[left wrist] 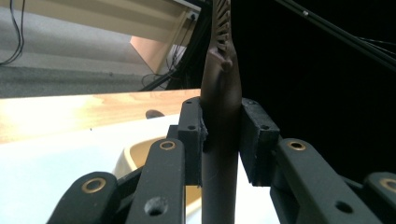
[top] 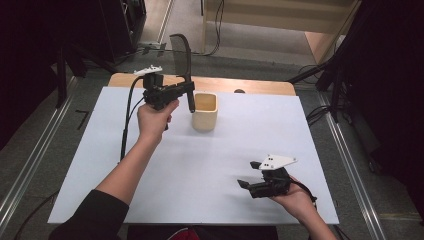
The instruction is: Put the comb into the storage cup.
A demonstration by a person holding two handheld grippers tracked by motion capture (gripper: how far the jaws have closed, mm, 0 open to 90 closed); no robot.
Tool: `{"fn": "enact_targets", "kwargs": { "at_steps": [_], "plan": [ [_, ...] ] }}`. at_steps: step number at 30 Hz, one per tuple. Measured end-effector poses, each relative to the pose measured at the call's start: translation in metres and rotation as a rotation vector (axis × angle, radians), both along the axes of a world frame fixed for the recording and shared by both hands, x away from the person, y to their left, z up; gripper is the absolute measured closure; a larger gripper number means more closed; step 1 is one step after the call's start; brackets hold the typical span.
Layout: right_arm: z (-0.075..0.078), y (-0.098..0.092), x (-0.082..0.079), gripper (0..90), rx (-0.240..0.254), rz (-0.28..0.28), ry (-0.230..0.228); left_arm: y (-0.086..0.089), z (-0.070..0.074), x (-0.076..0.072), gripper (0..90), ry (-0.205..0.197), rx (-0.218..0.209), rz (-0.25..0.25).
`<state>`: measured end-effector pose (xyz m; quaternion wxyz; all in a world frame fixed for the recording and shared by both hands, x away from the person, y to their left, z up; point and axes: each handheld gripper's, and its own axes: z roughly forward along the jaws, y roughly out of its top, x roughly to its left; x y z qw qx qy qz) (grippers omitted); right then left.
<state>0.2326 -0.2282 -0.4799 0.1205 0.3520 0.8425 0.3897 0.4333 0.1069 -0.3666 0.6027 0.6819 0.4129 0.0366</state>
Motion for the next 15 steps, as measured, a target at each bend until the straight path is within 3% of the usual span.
{"fn": "enact_targets", "kwargs": {
  "at_steps": [7, 15],
  "plan": [
    [0.001, 0.001, 0.0, 20.8, -0.008, 0.002, 0.0, -0.005, 0.007, 0.009, 73.8, -0.02, -0.017, 0.017],
    [0.001, 0.0, 0.001, 20.8, -0.001, 0.004, -0.003, -0.016, 0.006, 0.021, 73.8, -0.037, 0.015, 0.017]
  ]
}}
